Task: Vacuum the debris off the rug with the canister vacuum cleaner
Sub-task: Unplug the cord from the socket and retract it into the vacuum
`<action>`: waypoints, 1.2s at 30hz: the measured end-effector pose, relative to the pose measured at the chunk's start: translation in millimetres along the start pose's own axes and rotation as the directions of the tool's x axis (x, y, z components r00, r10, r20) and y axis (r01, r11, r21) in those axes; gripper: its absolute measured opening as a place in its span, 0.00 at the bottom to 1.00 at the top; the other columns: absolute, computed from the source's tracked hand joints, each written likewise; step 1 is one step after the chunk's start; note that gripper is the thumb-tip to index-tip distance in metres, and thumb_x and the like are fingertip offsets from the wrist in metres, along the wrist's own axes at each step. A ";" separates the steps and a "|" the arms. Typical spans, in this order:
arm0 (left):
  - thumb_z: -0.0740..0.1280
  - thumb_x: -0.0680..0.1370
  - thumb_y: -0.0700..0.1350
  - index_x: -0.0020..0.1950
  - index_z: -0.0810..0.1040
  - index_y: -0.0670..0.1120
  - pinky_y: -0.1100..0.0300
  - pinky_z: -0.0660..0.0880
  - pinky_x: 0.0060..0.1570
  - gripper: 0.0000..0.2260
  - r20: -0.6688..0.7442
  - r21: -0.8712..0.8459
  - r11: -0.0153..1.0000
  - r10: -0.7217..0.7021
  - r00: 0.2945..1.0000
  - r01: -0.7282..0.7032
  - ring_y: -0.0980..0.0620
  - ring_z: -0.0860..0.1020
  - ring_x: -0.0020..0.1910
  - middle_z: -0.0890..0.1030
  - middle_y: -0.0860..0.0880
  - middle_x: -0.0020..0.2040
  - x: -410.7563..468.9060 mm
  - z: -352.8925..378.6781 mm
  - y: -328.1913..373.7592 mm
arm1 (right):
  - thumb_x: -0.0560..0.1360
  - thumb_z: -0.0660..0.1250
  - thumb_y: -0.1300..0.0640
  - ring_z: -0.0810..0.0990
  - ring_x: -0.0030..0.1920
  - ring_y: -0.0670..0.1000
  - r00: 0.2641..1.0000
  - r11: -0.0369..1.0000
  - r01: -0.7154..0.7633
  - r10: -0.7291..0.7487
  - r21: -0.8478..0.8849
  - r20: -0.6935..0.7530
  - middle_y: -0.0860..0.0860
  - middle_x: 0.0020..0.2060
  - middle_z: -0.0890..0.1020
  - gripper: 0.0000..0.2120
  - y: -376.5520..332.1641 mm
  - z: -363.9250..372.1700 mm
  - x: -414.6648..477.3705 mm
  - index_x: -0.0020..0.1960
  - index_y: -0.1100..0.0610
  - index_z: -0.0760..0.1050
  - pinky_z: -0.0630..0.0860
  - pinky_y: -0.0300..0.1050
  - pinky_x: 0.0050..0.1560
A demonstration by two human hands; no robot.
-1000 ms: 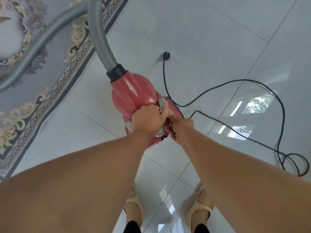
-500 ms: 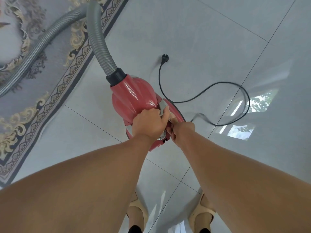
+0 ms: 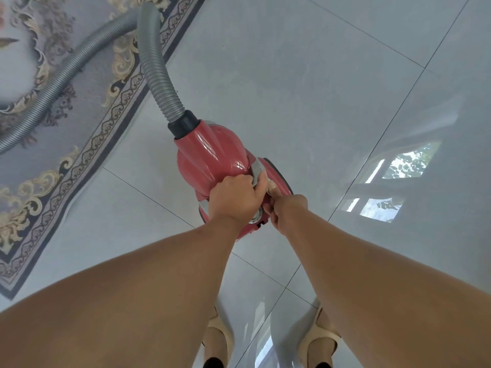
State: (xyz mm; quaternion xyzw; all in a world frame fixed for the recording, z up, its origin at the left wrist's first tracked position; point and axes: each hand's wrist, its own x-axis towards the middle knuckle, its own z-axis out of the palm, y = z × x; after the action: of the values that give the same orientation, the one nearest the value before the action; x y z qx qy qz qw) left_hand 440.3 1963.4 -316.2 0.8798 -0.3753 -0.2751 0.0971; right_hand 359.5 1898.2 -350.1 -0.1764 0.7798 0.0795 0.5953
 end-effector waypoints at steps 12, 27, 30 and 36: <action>0.52 0.82 0.57 0.27 0.65 0.49 0.59 0.64 0.31 0.25 -0.006 0.013 1.000 0.015 1.000 -0.015 0.51 0.72 0.28 0.69 0.52 0.25 0.1 0.0 -1.4 | 0.76 0.69 0.49 0.72 0.15 0.44 1.000 0.999 0.006 -0.006 -0.042 0.008 0.55 0.45 0.86 0.13 -5.5 -2.6 -2.5 0.47 0.58 0.72 0.64 0.31 0.16; 0.58 0.81 0.50 0.53 0.77 0.47 0.54 0.75 0.48 0.11 0.316 -0.335 0.916 -0.113 0.942 0.222 0.50 0.77 0.47 0.79 0.52 0.45 -20.4 -54.5 -10.6 | 0.77 0.63 0.66 0.78 0.34 0.50 0.956 0.890 0.292 -0.276 -0.351 0.098 0.53 0.35 0.78 0.09 -11.4 4.0 -73.3 0.39 0.58 0.71 0.78 0.39 0.32; 0.60 0.80 0.47 0.57 0.79 0.46 0.56 0.74 0.51 0.11 0.357 -0.309 0.930 -0.081 0.931 0.200 0.50 0.79 0.50 0.81 0.50 0.50 -33.2 -87.9 -28.0 | 0.75 0.67 0.64 0.84 0.39 0.55 0.968 0.896 0.226 -0.251 -0.383 -0.016 0.58 0.40 0.83 0.03 -12.7 15.7 -106.0 0.48 0.64 0.76 0.83 0.48 0.47; 0.61 0.80 0.44 0.59 0.79 0.46 0.60 0.72 0.50 0.11 0.342 -0.228 0.959 -0.084 0.936 0.169 0.52 0.78 0.52 0.82 0.48 0.56 -44.9 -154.2 -67.8 | 0.77 0.69 0.58 0.76 0.32 0.50 0.986 0.935 0.145 -0.163 -0.323 -0.031 0.56 0.37 0.77 0.09 -15.2 36.0 -172.1 0.53 0.63 0.73 0.81 0.45 0.46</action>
State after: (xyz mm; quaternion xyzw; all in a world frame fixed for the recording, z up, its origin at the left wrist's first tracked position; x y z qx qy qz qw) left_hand 541.8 2037.4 -195.3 0.8243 -0.2902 -0.4692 0.1270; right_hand 436.9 1927.2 -194.1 -0.3333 0.7570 0.1529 0.5408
